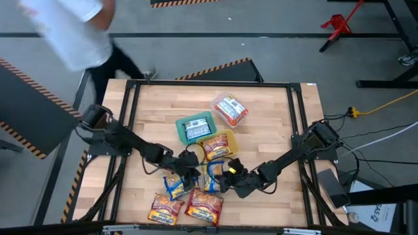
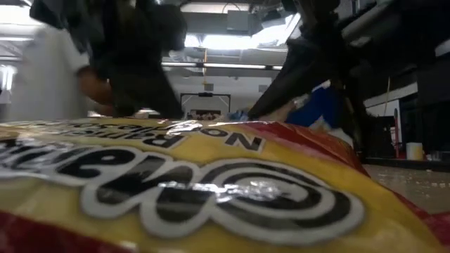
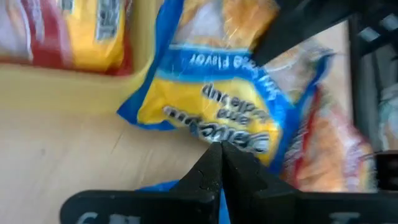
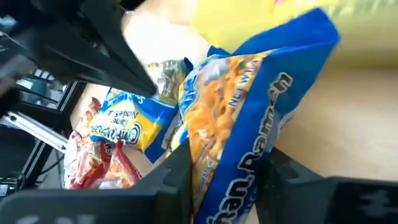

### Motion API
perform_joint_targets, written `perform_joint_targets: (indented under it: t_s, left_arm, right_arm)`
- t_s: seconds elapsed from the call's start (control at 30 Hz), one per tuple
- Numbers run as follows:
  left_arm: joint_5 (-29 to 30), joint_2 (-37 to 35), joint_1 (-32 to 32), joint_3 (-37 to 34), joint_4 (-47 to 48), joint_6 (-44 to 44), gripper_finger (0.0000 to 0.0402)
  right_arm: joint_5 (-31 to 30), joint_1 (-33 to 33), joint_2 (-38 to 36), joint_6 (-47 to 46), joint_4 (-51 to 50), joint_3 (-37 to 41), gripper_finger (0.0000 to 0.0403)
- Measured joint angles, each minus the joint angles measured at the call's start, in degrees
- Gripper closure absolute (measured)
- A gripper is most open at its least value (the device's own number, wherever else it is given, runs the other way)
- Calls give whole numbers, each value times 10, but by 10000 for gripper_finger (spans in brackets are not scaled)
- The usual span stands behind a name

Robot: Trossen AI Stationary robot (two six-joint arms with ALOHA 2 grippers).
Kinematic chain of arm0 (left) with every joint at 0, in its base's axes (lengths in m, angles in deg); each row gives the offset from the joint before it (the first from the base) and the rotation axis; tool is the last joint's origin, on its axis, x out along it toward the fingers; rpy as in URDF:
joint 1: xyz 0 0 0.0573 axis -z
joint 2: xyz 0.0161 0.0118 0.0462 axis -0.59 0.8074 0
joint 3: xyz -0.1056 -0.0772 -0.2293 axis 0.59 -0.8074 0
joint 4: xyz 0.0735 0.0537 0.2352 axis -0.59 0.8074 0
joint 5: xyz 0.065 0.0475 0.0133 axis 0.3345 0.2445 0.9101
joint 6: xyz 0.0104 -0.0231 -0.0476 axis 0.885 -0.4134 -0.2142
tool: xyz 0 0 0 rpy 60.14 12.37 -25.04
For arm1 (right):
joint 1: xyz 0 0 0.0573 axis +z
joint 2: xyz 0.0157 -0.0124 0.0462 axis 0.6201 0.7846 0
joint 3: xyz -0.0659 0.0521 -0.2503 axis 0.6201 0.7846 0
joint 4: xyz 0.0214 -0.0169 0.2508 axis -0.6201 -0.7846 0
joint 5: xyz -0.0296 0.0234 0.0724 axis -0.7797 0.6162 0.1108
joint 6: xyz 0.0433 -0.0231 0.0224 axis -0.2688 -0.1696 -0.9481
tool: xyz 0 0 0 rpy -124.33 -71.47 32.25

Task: Sort Maruchan noodles
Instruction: Put the right blue noodle pack into the green bin

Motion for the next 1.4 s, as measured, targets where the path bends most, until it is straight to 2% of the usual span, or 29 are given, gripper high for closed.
perform_joint_targets:
  t_s: [0.27,0.43,0.57,0.7,0.87,1.03,1.23,1.33,1.4]
  left_arm:
    - [-1,-127,12,0,76,14,396]
    - [5,-201,19,1,105,16,396]
    - [27,-252,26,1,115,39,396]
    - [69,-299,31,1,125,67,399]
    - [163,-343,39,1,129,92,398]
    - [230,-366,52,1,130,121,400]
    - [259,-370,55,1,130,126,397]
    - [257,-370,55,1,130,126,400]
    - [257,-370,55,1,130,126,400]
  right_arm:
    - [-5,0,-90,63,-64,0,314]
    - [-33,-7,-141,109,-69,-1,314]
    - [-82,-38,-177,186,-67,-3,314]
    - [-114,-107,-183,254,-65,-6,314]
    - [-139,-193,-150,294,1,-23,314]
    - [-156,-228,-87,290,125,-27,314]
    - [-233,-228,-6,175,162,-40,314]
    - [-250,-228,19,160,160,-60,314]
    - [-239,-230,37,167,158,-80,314]
